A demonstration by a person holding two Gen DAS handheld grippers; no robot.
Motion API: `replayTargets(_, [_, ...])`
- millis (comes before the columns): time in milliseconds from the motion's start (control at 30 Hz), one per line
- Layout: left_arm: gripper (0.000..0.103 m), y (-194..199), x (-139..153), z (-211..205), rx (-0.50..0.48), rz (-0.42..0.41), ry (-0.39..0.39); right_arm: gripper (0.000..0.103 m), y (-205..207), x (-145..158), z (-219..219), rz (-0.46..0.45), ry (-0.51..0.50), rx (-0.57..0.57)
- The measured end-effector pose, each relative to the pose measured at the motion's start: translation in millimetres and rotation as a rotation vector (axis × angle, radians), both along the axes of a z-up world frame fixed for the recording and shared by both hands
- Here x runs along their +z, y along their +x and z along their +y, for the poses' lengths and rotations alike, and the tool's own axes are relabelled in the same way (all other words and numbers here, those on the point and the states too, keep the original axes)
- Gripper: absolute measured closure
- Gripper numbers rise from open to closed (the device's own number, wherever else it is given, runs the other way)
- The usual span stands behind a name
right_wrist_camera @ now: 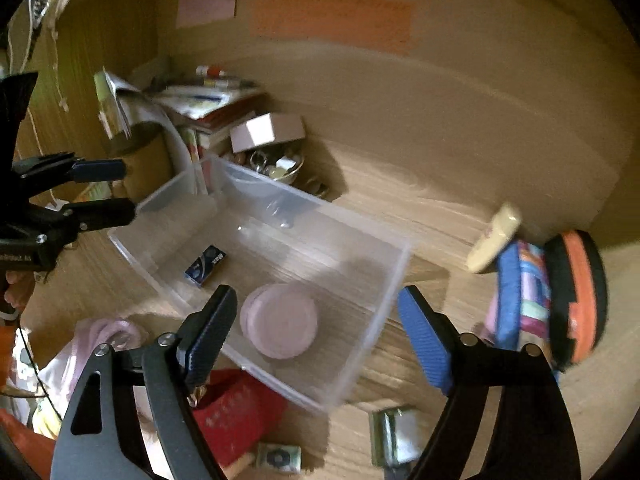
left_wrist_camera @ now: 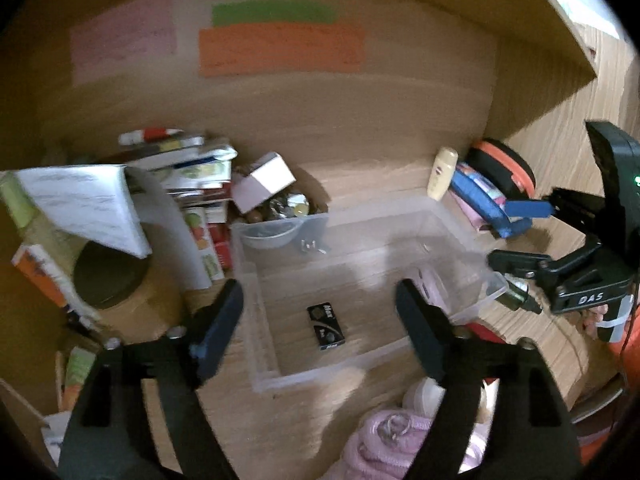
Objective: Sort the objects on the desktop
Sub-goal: 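Grasp the light-blue tube with the left gripper while the right grasps the green spray bottle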
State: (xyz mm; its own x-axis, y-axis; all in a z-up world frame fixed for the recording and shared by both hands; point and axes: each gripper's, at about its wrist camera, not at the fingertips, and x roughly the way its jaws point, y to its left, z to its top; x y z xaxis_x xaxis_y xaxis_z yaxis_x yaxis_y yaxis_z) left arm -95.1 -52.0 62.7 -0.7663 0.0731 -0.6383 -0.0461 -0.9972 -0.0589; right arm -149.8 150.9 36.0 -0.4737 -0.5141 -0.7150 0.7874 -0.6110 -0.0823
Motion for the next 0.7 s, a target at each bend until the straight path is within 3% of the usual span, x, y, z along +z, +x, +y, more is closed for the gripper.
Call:
replayTargets(333, [0.015,56,-2,-25,0.094,0.003,-0.023,0.017,13,15,63,0.024,-0.088,-0.093])
replayTargets(700, [0.015,110,-52,-46,0.134,-0.138,-0.03,0.017,5,-11,106,-0.015,-0.046,-0.198])
